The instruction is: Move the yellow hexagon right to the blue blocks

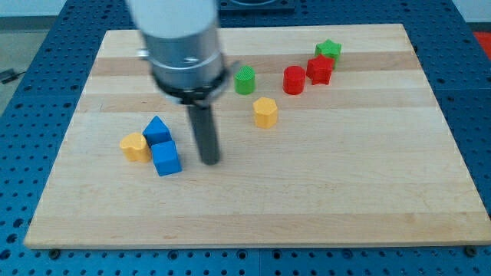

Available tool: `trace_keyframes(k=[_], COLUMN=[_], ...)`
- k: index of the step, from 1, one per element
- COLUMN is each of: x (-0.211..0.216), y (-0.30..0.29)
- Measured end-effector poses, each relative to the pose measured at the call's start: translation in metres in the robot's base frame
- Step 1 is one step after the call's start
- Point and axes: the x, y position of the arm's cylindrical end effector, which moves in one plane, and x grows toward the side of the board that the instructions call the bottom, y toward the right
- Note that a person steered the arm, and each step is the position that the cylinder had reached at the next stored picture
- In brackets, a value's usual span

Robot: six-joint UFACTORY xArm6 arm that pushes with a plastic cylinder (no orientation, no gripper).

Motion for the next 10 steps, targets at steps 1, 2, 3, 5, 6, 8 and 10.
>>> trace_keyframes(k=[1, 2, 3, 5, 6, 8, 10], x=[-0.007, -0.052, -0.096, -0.112, -0.077, -0.044, -0.027], y=[0.085, 0.134, 0.132, 0.085, 0.055, 0.003, 0.042])
